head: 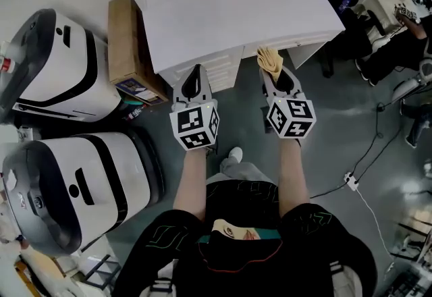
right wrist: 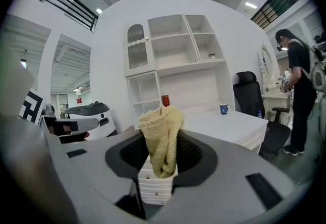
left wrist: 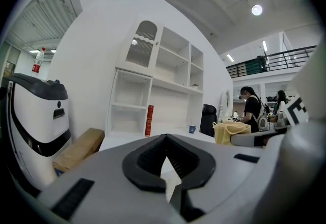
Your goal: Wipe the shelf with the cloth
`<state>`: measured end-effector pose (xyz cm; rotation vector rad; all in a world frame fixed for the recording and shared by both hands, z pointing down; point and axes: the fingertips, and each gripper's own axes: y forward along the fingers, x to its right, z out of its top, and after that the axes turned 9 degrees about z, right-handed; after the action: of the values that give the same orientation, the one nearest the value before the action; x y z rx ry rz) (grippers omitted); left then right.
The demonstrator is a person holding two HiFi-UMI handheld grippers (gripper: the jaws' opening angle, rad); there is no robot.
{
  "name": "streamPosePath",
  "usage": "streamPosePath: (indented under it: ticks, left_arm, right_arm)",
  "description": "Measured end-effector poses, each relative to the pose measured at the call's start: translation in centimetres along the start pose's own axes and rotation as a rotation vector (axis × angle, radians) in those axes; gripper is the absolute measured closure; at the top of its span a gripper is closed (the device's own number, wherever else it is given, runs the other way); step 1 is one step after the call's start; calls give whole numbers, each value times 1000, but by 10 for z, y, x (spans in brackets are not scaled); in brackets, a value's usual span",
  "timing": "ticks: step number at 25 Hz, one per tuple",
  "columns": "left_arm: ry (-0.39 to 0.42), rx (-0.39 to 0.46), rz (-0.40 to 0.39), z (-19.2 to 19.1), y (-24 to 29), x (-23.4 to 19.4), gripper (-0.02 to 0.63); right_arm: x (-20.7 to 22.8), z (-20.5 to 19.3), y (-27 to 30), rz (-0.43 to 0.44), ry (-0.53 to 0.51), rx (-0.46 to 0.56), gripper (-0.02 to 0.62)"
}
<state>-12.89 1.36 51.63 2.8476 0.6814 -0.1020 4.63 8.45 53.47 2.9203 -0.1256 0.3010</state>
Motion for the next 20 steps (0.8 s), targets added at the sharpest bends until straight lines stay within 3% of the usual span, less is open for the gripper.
streamPosePath:
  ticks: [8, 13, 20]
  left_arm:
    - [7, -3, -3, 12, 49, -10, 607]
    - [20, -38, -68, 8, 122, 2, 607]
    - [20, 6, -129, 57, 228, 13, 607]
  right_arm:
    - [10, 4, 46, 16, 6, -19, 465]
    - [60, 8, 86, -78, 32, -25, 465]
    - [115, 72, 162, -130, 38, 50, 465]
